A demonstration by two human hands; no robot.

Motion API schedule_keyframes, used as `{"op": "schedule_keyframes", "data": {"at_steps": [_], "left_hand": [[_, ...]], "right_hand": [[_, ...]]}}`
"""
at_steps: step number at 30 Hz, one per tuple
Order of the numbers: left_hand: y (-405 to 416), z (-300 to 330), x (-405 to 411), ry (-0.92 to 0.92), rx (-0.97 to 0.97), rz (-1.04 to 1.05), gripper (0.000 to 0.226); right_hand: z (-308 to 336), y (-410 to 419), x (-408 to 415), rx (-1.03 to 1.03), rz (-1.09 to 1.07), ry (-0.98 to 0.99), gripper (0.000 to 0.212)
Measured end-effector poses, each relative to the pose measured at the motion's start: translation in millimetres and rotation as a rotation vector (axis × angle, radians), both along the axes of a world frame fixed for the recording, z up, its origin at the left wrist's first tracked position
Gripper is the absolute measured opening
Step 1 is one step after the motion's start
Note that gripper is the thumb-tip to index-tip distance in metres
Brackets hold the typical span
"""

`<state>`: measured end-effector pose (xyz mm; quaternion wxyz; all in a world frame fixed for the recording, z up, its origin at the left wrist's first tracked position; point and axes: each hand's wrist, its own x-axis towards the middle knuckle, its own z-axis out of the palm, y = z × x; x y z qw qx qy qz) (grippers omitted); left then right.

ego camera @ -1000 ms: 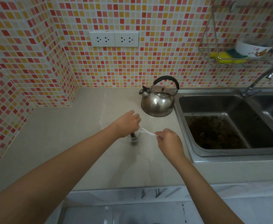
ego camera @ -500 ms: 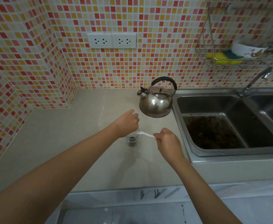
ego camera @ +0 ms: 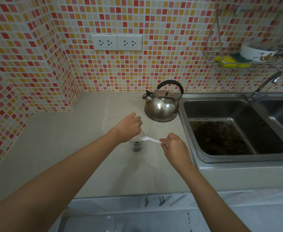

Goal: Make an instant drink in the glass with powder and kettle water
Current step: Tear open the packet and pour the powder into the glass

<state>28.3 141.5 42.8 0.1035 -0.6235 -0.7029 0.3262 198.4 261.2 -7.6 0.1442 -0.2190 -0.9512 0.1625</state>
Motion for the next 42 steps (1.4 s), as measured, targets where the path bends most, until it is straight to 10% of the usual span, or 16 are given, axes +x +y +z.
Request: {"op": "schedule_keyframes", "data": {"at_steps": [13,23,42], "left_hand": [[-11,-6,-4,-0.077,0.11,0.046,0.022],[-30,-23,-15,-0.242,0.314,0.323,0.04],[-54,-34,-21,-0.542,0.593,0.554,0.055]], "right_hand": [[4,-2,4,0.015,-0.044,-0.073,0.018],[-18,18,-9,-1.131,-0.462,-0.032,0.006],[-71,11,-34,-0.953,-0.581,-0.103,0.015]]}}
